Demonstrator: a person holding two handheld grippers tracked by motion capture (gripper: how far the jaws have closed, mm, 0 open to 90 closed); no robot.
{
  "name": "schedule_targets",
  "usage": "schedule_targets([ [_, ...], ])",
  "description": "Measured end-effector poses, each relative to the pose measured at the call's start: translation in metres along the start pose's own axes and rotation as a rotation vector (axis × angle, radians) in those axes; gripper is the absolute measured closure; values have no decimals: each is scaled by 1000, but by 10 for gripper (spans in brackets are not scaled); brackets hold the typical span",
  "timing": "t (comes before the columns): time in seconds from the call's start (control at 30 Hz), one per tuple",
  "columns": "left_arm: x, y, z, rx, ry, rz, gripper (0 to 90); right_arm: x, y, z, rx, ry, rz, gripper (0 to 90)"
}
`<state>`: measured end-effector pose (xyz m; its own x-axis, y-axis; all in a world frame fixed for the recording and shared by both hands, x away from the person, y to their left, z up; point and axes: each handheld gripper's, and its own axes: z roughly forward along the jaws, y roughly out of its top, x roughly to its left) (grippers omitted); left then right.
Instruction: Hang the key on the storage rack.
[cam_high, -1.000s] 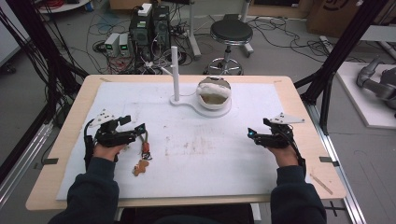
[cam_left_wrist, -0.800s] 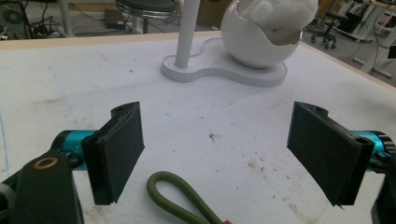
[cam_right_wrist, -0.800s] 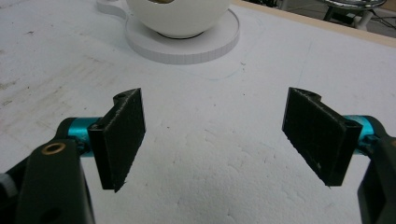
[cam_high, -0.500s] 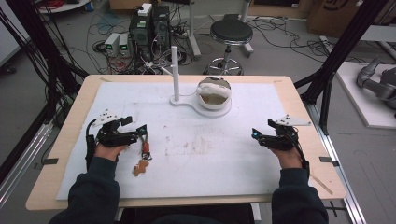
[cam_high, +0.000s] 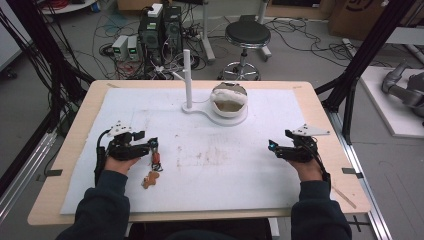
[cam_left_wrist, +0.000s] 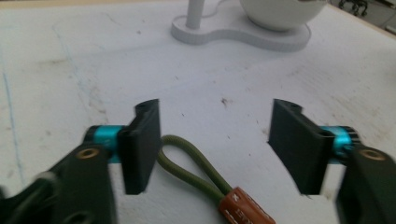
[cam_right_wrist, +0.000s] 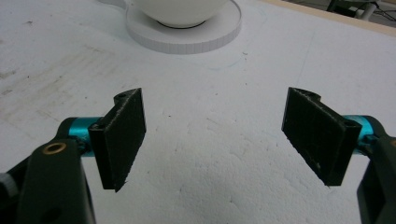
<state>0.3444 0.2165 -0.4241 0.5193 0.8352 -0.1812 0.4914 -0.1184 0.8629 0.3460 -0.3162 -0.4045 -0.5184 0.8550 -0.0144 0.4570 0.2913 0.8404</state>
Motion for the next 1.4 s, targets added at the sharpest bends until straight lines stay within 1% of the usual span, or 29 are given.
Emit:
schedule_targets([
  [0.13, 0, -4, 6, 62, 37, -10, 386, -1, -1, 2, 5, 0, -2, 231],
  [0.23, -1, -8, 11, 108, 41, -11, 381, -3, -2, 4, 13, 6, 3, 237],
  [0.3, -2, -11, 15, 146, 47, -3, 375, -2, -2, 6, 12, 14, 13, 240],
  [0.37, -3, -13, 18, 192, 59, 8, 375, -1, -2, 7, 13, 13, 9, 240],
  [0.43, -5, -15, 20, 216, 69, 5, 372, 1, -1, 7, 13, 17, 2, 242],
  [0.5, -9, -15, 21, 229, 81, 31, 373, 2, -1, 7, 11, 18, -2, 243],
  [0.53, -11, -14, 22, 241, 89, 54, 386, 2, -1, 7, 8, 18, -4, 243],
  [0.57, -14, -14, 22, 249, 86, 72, 400, 2, -1, 6, 9, 18, -3, 243],
  [0.63, -19, -12, 23, 263, 56, 101, 512, 3, -1, 5, 12, 14, -4, 243],
  [0.67, -22, -12, 24, 264, 37, 121, 674, 3, -2, 4, 11, 10, -3, 243],
  [0.7, -24, -12, 25, 266, 29, 145, 674, 3, -2, 4, 11, 10, -3, 243],
  [0.77, -27, -11, 27, 266, 26, 193, 738, 2, -3, 2, 8, 1, 2, 243],
  [0.83, -28, -10, 28, 252, 22, 206, 748, 2, -3, 2, 7, 2, 2, 243],
  [0.9, -29, -10, 29, 236, 40, 244, 753, 2, -3, 2, 9, -1, 1, 243],
  [0.93, -29, -10, 30, 228, 32, 249, 741, 2, -3, 3, 11, 2, -2, 243],
  [0.97, -29, -10, 31, 220, 28, 244, 741, 2, -3, 3, 11, 2, -2, 243],
  [1.0, -30, -10, 32, 227, 34, 242, 699, 2, -3, 3, 11, 3, -1, 244],
  [1.03, -30, -10, 32, 233, 57, 231, 567, 3, -3, 3, 11, 5, 0, 243],
  [1.07, -31, -10, 30, 242, 69, 224, 483, 2, -3, 3, 13, 4, -1, 244],
  [1.1, -31, -9, 29, 244, 68, 210, 477, 2, -3, 4, 12, 5, 2, 243],
  [1.13, -30, -10, 27, 266, 70, 195, 469, 2, -3, 4, 11, 2, -1, 244],
  [1.17, -29, -11, 27, 308, 80, 176, 451, 2, -3, 3, 11, 2, 5, 243],
  [1.2, -27, -13, 25, 289, 76, 164, 446, 1, -3, 3, 12, 3, 4, 243],
  [1.23, -27, -15, 25, 279, 74, 160, 461, 1, -4, 3, 12, 0, 10, 243],
  [1.27, -27, -14, 25, 281, 73, 164, 461, 1, -4, 3, 12, 0, 10, 243],
  [1.3, -27, -13, 25, 287, 68, 175, 487, 1, -4, 3, 11, 1, 10, 244],
  [1.33, -26, -12, 24, 283, 60, 181, 591, 1, -4, 3, 14, 2, 9, 244],
  [1.37, -26, -12, 25, 277, 57, 176, 683, 1, -4, 3, 13, 1, 7, 244],
  [1.4, -25, -12, 24, 283, 52, 177, 687, 1, -4, 3, 12, 3, 5, 244],
])
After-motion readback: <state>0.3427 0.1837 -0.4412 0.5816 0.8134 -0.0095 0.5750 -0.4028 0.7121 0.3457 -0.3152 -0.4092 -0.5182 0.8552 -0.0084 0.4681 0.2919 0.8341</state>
